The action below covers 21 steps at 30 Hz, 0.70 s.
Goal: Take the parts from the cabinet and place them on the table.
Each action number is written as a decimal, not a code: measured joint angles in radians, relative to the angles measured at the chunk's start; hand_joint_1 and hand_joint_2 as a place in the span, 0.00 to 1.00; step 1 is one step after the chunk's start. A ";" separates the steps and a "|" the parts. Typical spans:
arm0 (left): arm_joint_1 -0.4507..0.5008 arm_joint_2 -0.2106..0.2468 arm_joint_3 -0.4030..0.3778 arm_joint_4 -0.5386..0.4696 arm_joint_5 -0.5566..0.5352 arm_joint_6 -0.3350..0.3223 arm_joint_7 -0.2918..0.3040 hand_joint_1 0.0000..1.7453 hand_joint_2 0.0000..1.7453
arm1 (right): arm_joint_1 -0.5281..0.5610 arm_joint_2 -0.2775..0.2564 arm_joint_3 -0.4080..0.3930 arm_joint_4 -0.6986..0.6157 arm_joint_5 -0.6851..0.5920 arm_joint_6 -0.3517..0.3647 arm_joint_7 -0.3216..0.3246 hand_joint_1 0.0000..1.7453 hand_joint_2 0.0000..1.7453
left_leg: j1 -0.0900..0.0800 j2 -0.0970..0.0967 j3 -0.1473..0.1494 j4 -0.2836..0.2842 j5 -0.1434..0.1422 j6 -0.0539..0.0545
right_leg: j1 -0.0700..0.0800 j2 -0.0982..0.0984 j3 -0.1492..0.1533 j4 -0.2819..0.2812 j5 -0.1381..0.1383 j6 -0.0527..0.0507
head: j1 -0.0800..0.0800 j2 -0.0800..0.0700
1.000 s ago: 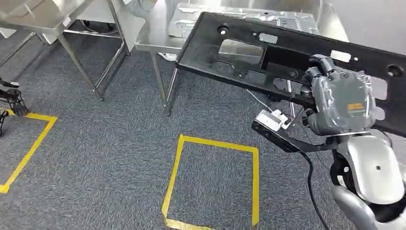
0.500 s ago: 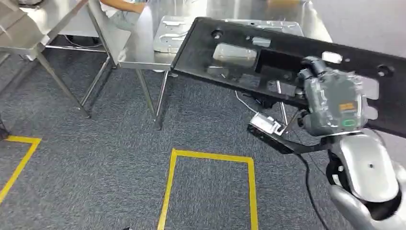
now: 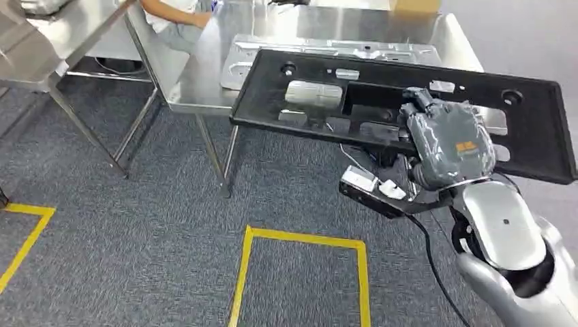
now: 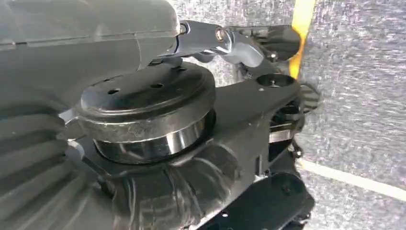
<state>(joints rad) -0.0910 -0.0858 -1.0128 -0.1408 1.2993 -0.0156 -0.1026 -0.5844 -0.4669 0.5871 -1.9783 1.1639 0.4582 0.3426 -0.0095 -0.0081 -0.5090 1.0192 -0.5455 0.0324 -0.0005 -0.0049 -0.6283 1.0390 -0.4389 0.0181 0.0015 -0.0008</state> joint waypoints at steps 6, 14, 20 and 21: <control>-0.003 0.003 0.000 0.000 0.003 -0.002 -0.006 0.00 1.00 | -0.017 0.001 0.021 0.013 -0.001 -0.002 0.002 1.00 1.00 | 0.002 0.000 -0.113 0.225 -0.058 -0.029 | -0.008 0.009 0.050 -0.018 -0.018 -0.031 | -0.013 0.000; -0.003 -0.003 -0.001 0.000 0.027 0.035 0.004 0.00 1.00 | -0.004 0.005 0.051 0.033 -0.005 -0.001 0.027 1.00 1.00 | -0.020 -0.002 -0.148 0.038 0.079 0.005 | 0.004 0.022 0.122 -0.022 -0.083 -0.026 | 0.000 0.000; -0.003 -0.009 -0.002 0.000 0.031 0.034 0.006 0.00 1.00 | 0.019 0.007 0.058 0.053 0.006 0.000 0.055 1.00 1.00 | -0.003 -0.003 -0.057 -0.016 0.082 0.029 | 0.003 0.015 0.055 0.138 -0.073 0.008 | -0.002 0.000; 0.000 -0.009 -0.002 0.000 0.030 0.035 0.006 0.00 1.00 | 0.021 0.007 0.058 0.056 0.005 -0.002 0.055 1.00 1.00 | 0.000 -0.002 -0.047 -0.016 0.072 0.030 | -0.001 0.014 -0.002 0.209 -0.090 0.016 | -0.005 0.000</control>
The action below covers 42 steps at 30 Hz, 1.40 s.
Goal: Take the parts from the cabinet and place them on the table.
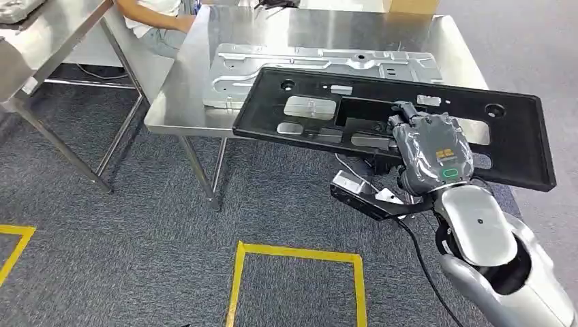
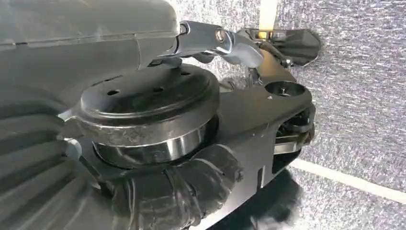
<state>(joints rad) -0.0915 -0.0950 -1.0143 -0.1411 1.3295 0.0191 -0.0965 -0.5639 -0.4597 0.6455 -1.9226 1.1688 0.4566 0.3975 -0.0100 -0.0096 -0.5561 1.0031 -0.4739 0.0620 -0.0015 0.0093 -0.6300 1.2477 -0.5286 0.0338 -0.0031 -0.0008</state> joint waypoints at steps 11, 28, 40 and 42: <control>0.017 0.002 -0.002 0.005 0.000 0.003 -0.011 0.00 1.00 | 0.013 -0.005 0.001 0.054 -0.017 -0.002 -0.010 1.00 1.00 | 0.009 -0.002 0.172 0.028 -0.115 -0.055 | -0.021 -0.017 -0.074 -0.197 0.147 -0.010 | 0.010 0.000; -0.004 -0.006 -0.024 0.004 -0.002 0.000 -0.011 0.00 1.00 | -0.029 0.017 0.009 0.132 -0.022 -0.025 -0.032 1.00 1.00 | -0.028 -0.020 -0.082 0.027 0.057 0.000 | 0.004 0.017 0.229 -0.090 -0.013 -0.027 | -0.004 0.000; 0.006 -0.004 -0.032 0.007 0.018 0.001 -0.027 0.00 1.00 | -0.028 0.040 0.023 0.206 -0.029 -0.068 -0.050 0.00 0.00 | -0.009 -0.040 0.127 0.016 -0.136 -0.022 | 0.003 -0.004 -0.113 -0.179 0.185 -0.030 | -0.008 0.000; 0.005 0.000 -0.032 0.007 0.024 -0.008 -0.031 0.00 1.00 | -0.021 0.040 0.024 0.211 -0.029 -0.072 -0.053 0.00 0.00 | -0.005 -0.034 0.122 0.025 -0.125 -0.024 | 0.001 -0.008 -0.109 -0.180 0.162 -0.041 | 0.001 0.000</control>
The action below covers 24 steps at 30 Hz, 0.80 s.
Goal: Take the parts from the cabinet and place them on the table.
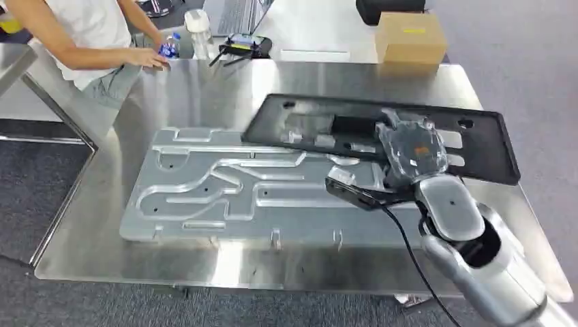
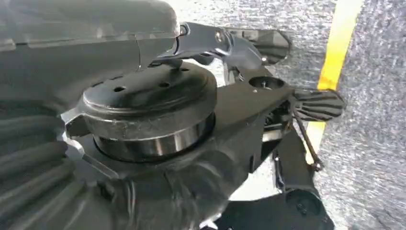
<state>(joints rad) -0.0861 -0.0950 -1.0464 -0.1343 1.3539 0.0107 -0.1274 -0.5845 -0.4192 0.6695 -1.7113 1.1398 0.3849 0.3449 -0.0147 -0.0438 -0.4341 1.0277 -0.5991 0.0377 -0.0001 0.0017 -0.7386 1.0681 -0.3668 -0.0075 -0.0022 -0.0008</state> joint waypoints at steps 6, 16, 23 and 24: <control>-0.011 0.007 0.000 0.000 -0.004 -0.010 0.023 0.00 0.00 | 0.010 0.015 0.003 0.038 -0.006 -0.008 -0.004 0.00 0.00 | 0.000 0.024 -0.208 0.277 -0.094 -0.027 | -0.012 -0.001 0.083 -0.032 -0.042 -0.013 | -0.014 0.000; -0.014 0.008 0.000 0.000 -0.007 -0.008 0.041 0.00 0.00 | -0.002 0.034 0.013 0.060 -0.015 -0.012 -0.008 0.00 0.00 | -0.008 0.022 -0.218 0.001 0.188 -0.016 | 0.007 0.009 0.150 -0.028 -0.104 -0.041 | -0.012 0.000; -0.018 0.009 -0.001 0.000 -0.018 -0.004 0.063 0.00 0.00 | -0.011 0.040 0.018 0.063 -0.024 -0.011 -0.010 0.00 0.00 | -0.010 0.018 -0.216 0.000 0.180 -0.001 | 0.007 0.006 0.166 -0.052 -0.105 -0.017 | -0.012 0.000; -0.019 0.009 -0.001 0.000 -0.018 -0.004 0.064 0.00 0.00 | -0.012 0.041 0.019 0.065 -0.026 -0.011 -0.010 0.00 0.00 | -0.011 0.018 -0.216 0.001 0.179 0.002 | 0.006 0.006 0.167 -0.054 -0.105 -0.011 | -0.012 0.000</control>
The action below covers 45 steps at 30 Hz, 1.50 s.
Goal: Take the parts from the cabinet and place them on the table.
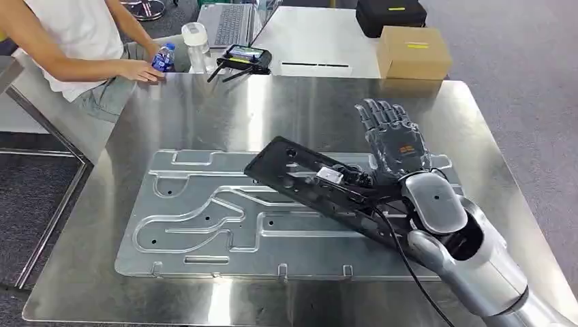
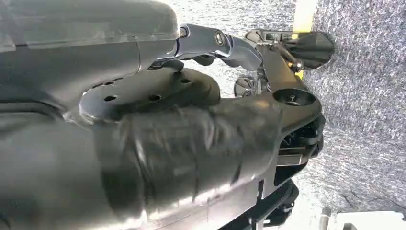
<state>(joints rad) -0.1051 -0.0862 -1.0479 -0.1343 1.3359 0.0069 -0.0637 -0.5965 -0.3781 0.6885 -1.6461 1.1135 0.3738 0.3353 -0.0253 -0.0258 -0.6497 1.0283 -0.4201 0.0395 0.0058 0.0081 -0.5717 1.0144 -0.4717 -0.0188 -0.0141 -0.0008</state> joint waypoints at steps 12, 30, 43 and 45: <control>0.000 0.000 -0.015 0.000 -0.018 0.017 0.016 0.00 0.00 | -0.008 0.008 0.010 0.010 -0.004 0.000 0.000 0.00 0.00 | 0.009 0.007 0.009 -0.013 0.013 0.026 | -0.018 -0.003 -0.115 0.301 -0.150 0.043 | 0.005 0.000; 0.000 0.006 -0.036 0.000 -0.038 0.057 0.020 0.00 0.00 | 0.002 0.015 0.019 0.009 -0.003 -0.002 0.026 0.00 0.00 | 0.017 0.011 0.011 0.126 -0.070 -0.035 | -0.011 -0.008 -0.033 -0.014 0.048 -0.002 | -0.010 0.000; 0.028 0.019 -0.053 0.001 -0.023 0.077 0.027 0.00 0.00 | 0.206 -0.005 -0.025 -0.055 -0.007 -0.022 0.066 0.00 0.00 | 0.043 0.008 0.153 -0.082 -0.063 -0.005 | -0.049 -0.009 -0.131 0.247 -0.079 0.079 | -0.013 0.000; 0.031 0.019 -0.058 0.001 -0.019 0.079 0.028 0.00 0.00 | 0.251 -0.006 -0.039 -0.068 0.006 -0.029 0.069 0.00 0.00 | 0.058 0.008 0.157 -0.048 -0.089 -0.022 | -0.063 -0.011 -0.092 0.153 0.027 0.084 | -0.010 0.000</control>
<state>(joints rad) -0.0743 -0.0675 -1.1063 -0.1335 1.3172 0.0862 -0.0359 -0.3459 -0.3841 0.6500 -1.7136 1.1197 0.3452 0.4044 0.0331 -0.0180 -0.4931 0.9802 -0.5094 0.0177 -0.0568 -0.0025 -0.6635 1.1673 -0.4449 0.0649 -0.0236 -0.0008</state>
